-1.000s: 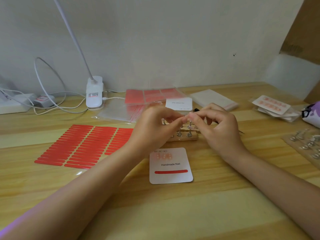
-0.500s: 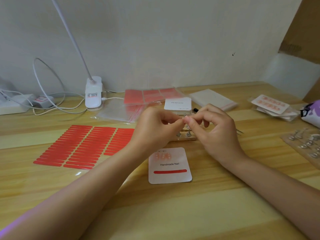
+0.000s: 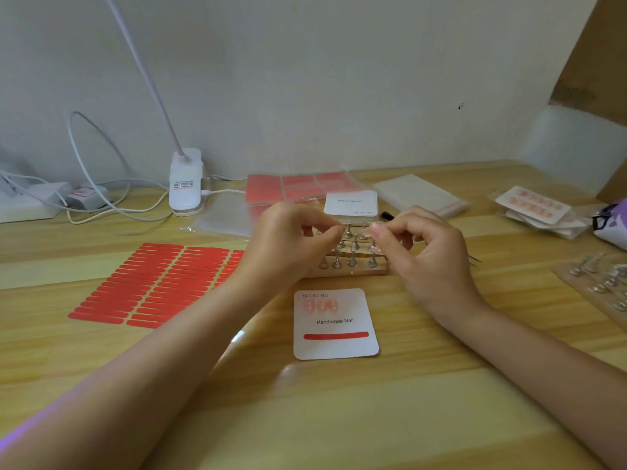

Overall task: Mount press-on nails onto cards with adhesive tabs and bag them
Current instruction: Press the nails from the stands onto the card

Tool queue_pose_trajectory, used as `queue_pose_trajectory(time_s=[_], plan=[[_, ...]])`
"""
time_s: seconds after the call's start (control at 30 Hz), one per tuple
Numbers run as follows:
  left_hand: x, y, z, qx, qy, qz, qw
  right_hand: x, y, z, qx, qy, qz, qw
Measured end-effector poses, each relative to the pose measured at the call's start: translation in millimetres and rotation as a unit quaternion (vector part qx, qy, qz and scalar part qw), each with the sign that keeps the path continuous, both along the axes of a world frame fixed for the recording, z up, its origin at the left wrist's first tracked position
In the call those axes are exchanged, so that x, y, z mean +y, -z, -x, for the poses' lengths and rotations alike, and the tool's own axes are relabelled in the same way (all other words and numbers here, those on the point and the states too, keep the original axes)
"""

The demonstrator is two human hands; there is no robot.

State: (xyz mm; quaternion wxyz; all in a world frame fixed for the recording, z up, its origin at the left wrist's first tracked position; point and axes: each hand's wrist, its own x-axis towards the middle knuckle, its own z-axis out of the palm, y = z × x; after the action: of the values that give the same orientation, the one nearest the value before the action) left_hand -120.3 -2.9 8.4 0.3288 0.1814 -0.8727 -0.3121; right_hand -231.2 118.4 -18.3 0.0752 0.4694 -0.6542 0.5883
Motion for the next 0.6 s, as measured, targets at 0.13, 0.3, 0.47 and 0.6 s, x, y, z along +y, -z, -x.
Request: queue_pose_trajectory(time_s=[0.13, 0.3, 0.47, 0.6], plan=[[3, -1, 2, -0.002, 0.059, -0.041, 0.997, 0, 1, 0, -0.001, 0.0, -0.001, 1.0], [7, -1, 4, -0.007, 0.069, -0.107, 0.992, 0, 0, -2, 0.022, -0.011, 0.003, 1.0], [10, -2, 4, -0.012, 0.071, -0.166, 0.983, 0, -1, -3, 0.027, -0.02, 0.006, 0.999], [15, -1, 6, 0.006, 0.049, -0.19, 0.981, 0, -1, -4, 0.034, -0.022, 0.011, 0.999]])
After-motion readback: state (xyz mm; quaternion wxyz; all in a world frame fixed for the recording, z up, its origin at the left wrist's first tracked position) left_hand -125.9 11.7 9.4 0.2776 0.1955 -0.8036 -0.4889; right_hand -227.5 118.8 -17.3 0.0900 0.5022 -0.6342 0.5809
